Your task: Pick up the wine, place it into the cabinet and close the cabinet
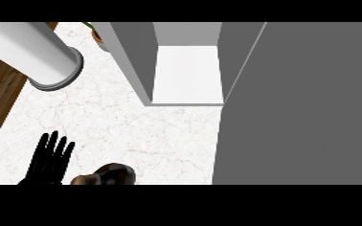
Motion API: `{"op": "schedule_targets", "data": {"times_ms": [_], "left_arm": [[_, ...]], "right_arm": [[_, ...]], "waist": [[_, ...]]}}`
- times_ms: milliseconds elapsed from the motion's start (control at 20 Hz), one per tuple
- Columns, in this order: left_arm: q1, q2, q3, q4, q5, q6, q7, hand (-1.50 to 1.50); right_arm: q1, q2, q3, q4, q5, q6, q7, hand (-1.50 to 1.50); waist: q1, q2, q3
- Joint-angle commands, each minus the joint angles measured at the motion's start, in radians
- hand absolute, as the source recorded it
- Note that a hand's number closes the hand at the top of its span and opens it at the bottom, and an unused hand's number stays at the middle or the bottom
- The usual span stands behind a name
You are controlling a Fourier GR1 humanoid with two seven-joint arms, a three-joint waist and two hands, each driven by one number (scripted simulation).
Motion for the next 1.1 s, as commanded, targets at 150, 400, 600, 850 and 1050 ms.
{"op": "schedule_targets", "data": {"times_ms": [150,400,600,850,1050], "left_arm": [[-0.006,0.012,0.008,0.088,0.011,-0.088,-0.071,-1.50],[0.000,0.013,0.048,0.218,0.036,-0.152,-0.168,-1.50],[0.010,-0.008,-0.042,0.176,0.005,-0.086,-0.170,-1.50],[-0.032,0.017,0.004,0.273,-0.003,-0.131,-0.196,-1.50],[-0.054,-0.008,-0.021,0.343,-0.029,-0.113,-0.258,-1.50]], "right_arm": [[0.003,-0.012,-0.053,-0.142,-0.116,0.008,0.085,-1.50],[0.018,0.012,-0.030,-0.093,-0.066,0.013,0.016,-1.50],[0.008,0.010,-0.002,-0.146,-0.058,0.001,0.088,-1.50],[0.011,0.030,0.036,-0.142,-0.013,-0.011,0.086,-1.50],[0.067,0.014,-0.024,-0.155,-0.084,0.028,0.034,-1.50]], "waist": [[0.001,0.000,0.000],[0.003,0.001,0.000],[0.002,0.000,0.000],[0.002,0.000,0.000],[-0.002,0.000,0.000]]}}
